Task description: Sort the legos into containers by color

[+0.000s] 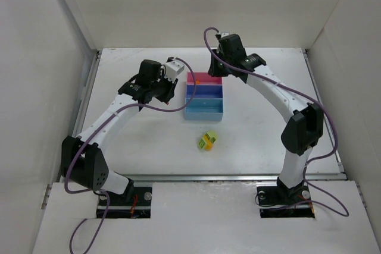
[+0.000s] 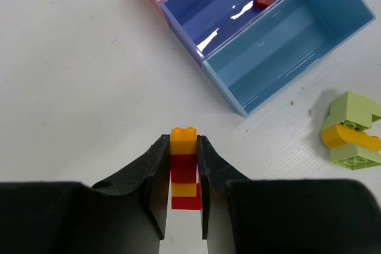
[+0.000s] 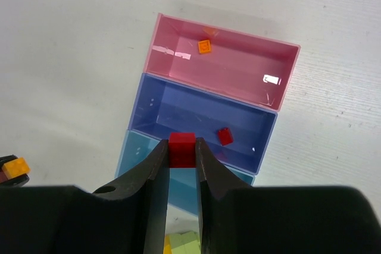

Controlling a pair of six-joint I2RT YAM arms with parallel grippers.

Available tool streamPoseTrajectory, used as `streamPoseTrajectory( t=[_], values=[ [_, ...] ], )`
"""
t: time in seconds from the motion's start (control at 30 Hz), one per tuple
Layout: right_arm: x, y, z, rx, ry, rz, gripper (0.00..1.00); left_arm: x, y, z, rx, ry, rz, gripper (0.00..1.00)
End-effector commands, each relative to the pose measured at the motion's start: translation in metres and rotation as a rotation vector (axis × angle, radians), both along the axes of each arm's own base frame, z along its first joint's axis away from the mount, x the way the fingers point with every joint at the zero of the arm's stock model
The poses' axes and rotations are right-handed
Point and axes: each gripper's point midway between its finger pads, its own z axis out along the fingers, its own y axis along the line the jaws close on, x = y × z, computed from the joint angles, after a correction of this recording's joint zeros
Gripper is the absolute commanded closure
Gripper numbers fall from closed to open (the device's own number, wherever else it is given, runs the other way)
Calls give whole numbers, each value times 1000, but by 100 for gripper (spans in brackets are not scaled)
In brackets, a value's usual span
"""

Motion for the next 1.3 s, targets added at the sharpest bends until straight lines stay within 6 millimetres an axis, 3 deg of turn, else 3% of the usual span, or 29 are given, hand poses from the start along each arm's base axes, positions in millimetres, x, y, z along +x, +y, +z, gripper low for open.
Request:
streamPoseTrajectory(
  t=[0.0, 0.23, 0.53, 0.87, 1.07, 1.27],
  values=[
    [-3, 4, 28, 29, -73, 16, 100, 6, -6, 21, -41, -46, -4, 100],
    [-9, 6, -31, -32, 63, 37, 100, 6, -7, 19, -46, -44, -11, 100],
    [-7, 6, -85, -85, 157, 23, 100, 4, -5, 17, -40, -45, -4, 100],
    [-3, 12, -78, -63, 145, 37, 100, 4, -5, 17, -40, -45, -4, 100],
    [-7, 9, -87, -75, 165, 37, 100, 0, -3, 11, -43, -33, 2, 100],
    [-12, 15, -75, -66, 134, 48, 100, -1, -7, 8, -55, -15, -6, 100]
  ],
)
